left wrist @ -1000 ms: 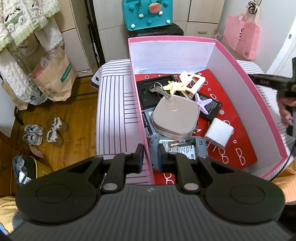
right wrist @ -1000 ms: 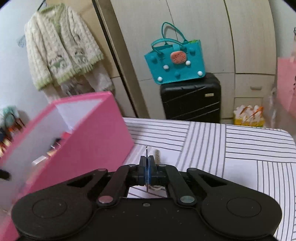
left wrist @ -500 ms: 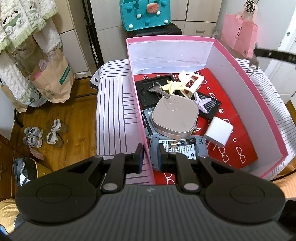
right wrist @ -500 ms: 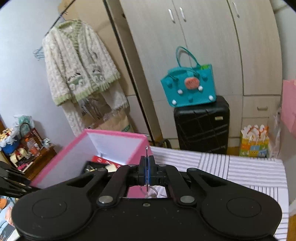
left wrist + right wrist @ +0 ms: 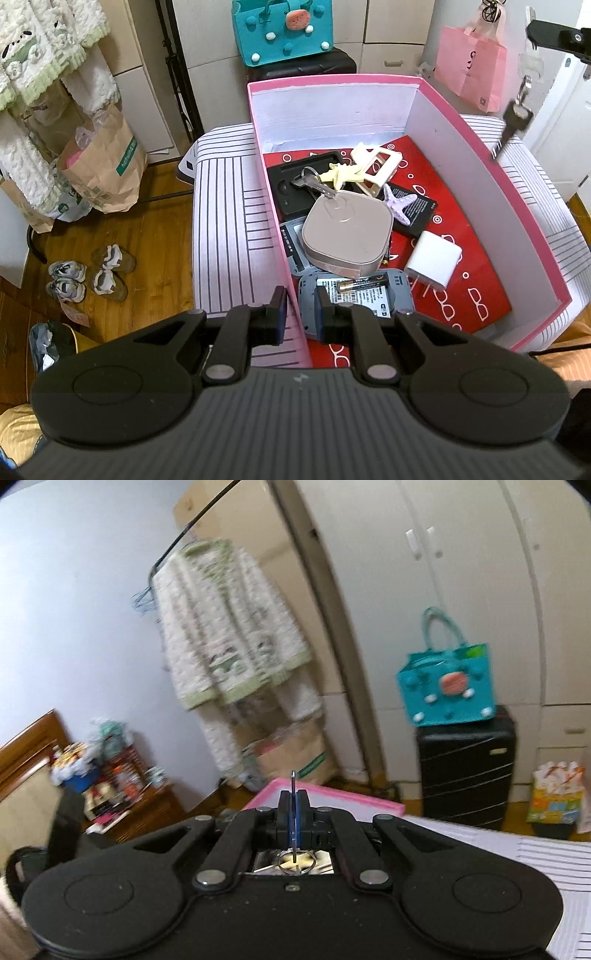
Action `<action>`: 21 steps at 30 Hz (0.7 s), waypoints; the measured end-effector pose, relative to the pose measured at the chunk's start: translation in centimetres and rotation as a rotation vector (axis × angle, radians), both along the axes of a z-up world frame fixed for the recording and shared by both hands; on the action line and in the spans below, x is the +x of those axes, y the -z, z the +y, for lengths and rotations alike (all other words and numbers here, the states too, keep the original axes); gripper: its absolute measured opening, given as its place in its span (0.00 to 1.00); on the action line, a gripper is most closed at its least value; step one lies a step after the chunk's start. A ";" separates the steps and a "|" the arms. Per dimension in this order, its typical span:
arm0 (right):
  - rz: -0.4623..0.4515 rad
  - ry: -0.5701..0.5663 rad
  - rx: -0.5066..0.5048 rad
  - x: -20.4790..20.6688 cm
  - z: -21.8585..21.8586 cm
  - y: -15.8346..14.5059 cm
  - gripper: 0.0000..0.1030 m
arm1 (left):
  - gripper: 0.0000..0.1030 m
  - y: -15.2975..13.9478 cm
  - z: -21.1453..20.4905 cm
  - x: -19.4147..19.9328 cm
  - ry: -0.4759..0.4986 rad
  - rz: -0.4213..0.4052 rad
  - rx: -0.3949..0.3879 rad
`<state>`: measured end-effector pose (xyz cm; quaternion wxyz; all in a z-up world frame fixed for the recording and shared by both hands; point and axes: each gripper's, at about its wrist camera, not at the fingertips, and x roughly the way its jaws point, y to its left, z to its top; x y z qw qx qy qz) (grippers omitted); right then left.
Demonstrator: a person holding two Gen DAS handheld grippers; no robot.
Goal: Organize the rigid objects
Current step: 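Lift the keys with the right gripper into the pink box and release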
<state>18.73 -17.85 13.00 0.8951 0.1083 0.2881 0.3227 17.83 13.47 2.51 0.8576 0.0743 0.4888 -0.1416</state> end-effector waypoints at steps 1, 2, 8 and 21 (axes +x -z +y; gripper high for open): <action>0.015 -0.022 0.007 0.0 0.6 0.2 0.03 | 0.13 0.0 0.0 0.0 0.000 0.000 -0.002; 0.029 -0.043 0.012 0.1 1.2 0.3 0.03 | 0.13 0.0 0.0 0.0 0.000 -0.002 -0.002; 0.155 -0.158 0.051 0.9 4.8 3.2 0.03 | 0.11 0.1 0.3 -0.2 0.011 -0.012 0.002; 0.241 -0.202 -0.021 4.4 10.3 7.8 0.04 | 0.10 0.1 0.8 0.0 -0.013 0.002 -0.033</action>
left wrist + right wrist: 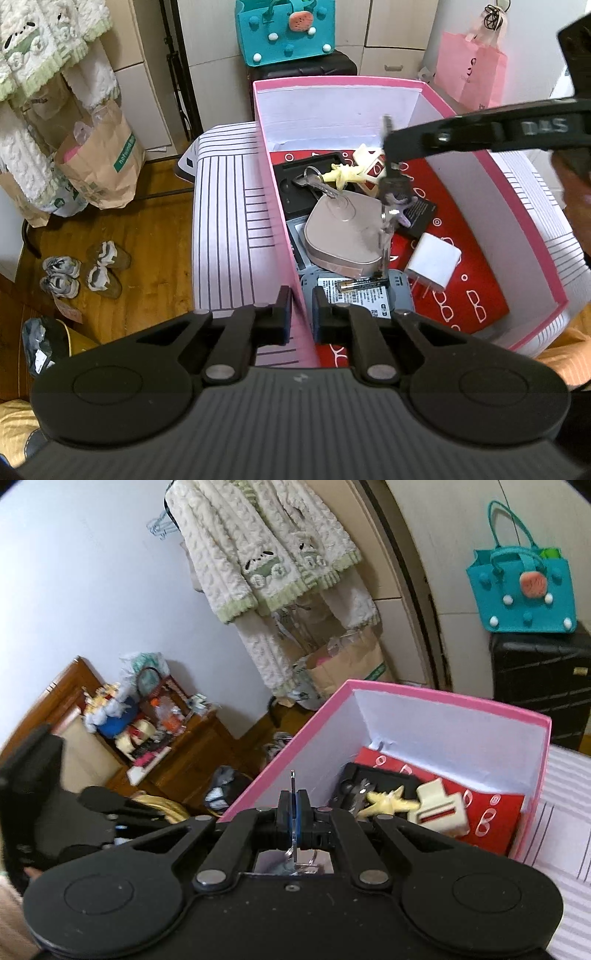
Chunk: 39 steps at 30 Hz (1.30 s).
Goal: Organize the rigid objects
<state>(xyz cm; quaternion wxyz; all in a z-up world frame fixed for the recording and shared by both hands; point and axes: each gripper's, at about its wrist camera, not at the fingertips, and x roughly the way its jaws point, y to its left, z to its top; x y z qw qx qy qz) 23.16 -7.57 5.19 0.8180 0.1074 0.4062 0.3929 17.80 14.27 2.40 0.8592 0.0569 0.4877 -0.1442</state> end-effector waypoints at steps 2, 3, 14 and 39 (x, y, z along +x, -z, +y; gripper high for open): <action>0.000 0.006 -0.025 0.5 0.3 0.2 0.04 | 0.10 0.0 0.0 0.0 -0.003 0.000 -0.001; -0.005 0.011 -0.041 0.8 0.6 0.4 0.04 | 0.10 0.0 0.0 0.0 -0.005 0.000 -0.003; -0.024 0.039 -0.083 0.2 -0.5 0.4 0.09 | 0.11 0.0 0.0 -0.1 -0.018 0.001 -0.006; -0.144 0.178 -0.136 -8.9 -8.1 -3.3 0.29 | 0.13 -2.5 -1.3 -3.9 -0.113 -0.145 0.027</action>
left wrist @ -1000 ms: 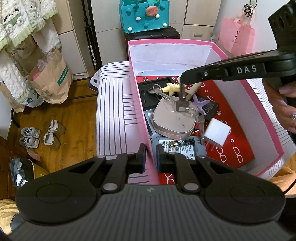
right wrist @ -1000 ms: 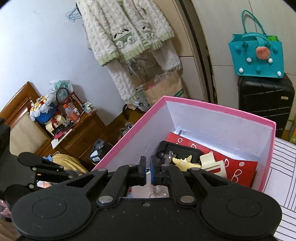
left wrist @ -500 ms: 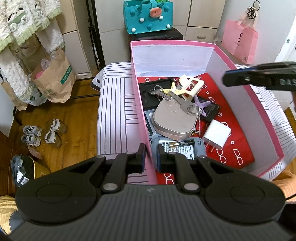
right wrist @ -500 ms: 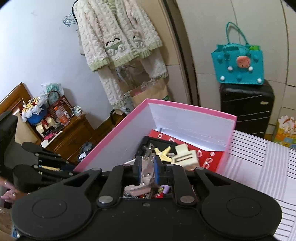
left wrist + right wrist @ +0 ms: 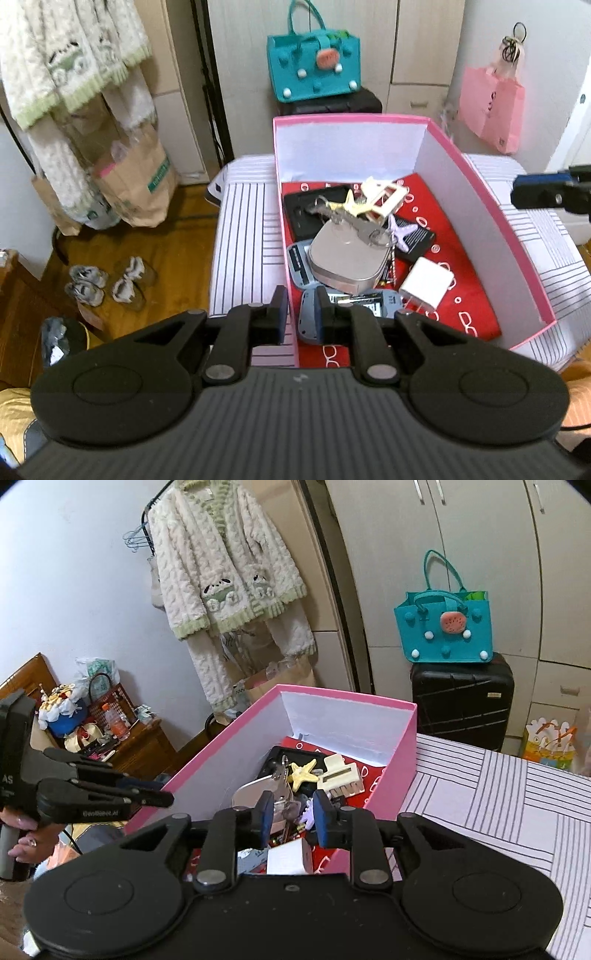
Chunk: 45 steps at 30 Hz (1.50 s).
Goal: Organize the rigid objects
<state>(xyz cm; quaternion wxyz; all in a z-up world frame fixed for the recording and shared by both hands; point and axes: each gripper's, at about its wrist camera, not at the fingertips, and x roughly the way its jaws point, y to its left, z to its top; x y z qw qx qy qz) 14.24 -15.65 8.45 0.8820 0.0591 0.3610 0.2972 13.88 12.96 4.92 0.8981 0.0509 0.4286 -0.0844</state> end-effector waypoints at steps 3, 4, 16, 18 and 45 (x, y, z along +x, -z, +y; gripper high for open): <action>-0.018 0.007 -0.017 -0.8 -0.5 -0.4 0.38 | 0.13 -1.0 0.0 -1.0 -0.001 -0.013 -0.024; -0.020 0.012 -0.024 -0.9 -0.8 -0.5 0.43 | 0.13 -1.5 -0.1 -1.4 0.002 -0.012 -0.037; 0.070 0.193 -0.323 -3.2 -3.8 0.0 0.88 | 0.13 -3.0 -3.6 -4.9 0.060 -0.054 -0.131; 0.049 0.212 -0.335 -4.3 -4.7 -0.2 0.90 | 0.13 -2.6 -4.2 -5.2 0.069 -0.044 -0.172; -0.183 0.447 -0.168 -16.9 -6.4 -1.4 0.98 | 0.56 -0.1 -11.4 -11.9 -0.067 -0.283 -0.034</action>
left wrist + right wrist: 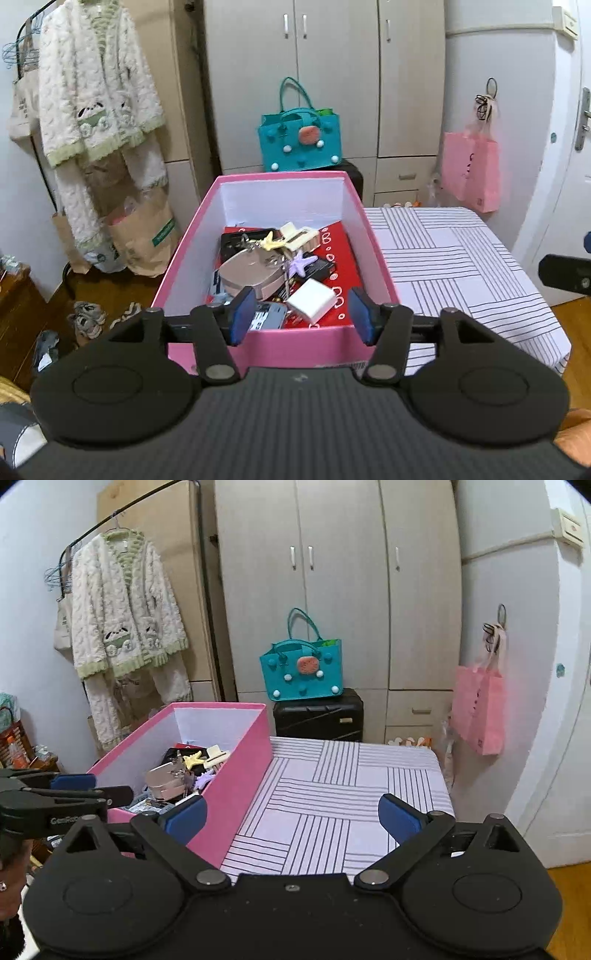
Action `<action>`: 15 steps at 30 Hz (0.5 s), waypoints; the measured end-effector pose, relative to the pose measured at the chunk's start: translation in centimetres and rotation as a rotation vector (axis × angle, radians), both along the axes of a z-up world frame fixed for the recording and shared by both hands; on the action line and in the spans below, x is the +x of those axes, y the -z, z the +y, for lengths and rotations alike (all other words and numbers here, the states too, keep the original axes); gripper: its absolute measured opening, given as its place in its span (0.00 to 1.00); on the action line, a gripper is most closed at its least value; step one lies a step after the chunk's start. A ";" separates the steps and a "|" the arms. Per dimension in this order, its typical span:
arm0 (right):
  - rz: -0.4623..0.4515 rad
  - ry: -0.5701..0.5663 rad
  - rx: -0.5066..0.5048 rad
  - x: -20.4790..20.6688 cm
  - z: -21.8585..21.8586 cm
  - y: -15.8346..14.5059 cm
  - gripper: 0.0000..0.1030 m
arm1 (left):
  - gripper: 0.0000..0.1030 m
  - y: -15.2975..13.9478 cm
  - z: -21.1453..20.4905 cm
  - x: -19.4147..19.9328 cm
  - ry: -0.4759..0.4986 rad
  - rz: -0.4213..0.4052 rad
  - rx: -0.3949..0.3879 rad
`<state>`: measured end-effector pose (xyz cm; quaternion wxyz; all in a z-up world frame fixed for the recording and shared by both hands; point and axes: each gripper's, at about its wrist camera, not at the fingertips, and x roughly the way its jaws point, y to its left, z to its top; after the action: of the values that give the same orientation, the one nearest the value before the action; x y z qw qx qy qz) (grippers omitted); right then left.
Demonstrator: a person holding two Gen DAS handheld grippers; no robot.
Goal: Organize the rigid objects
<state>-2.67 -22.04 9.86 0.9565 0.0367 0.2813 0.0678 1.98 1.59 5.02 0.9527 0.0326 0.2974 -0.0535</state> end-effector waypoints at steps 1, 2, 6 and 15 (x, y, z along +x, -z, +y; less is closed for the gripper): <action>0.005 0.014 0.013 -0.1 -0.2 0.1 0.98 | 0.57 0.1 0.1 -0.1 0.000 0.010 -0.012; 0.011 0.024 0.027 -0.2 -0.4 0.4 0.98 | 0.60 0.1 0.2 -0.3 0.001 0.016 -0.019; 0.054 0.049 0.083 -0.3 -1.3 1.7 0.98 | 0.65 0.2 -0.1 -0.9 0.028 0.010 0.004; 0.037 0.122 -0.005 -1.2 -0.6 1.6 0.98 | 0.94 0.0 0.0 -1.1 -0.009 0.023 -0.026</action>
<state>-3.92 -22.61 8.27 0.9536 0.0525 0.2962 0.0082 0.90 1.54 4.97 0.9498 0.0183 0.3076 -0.0533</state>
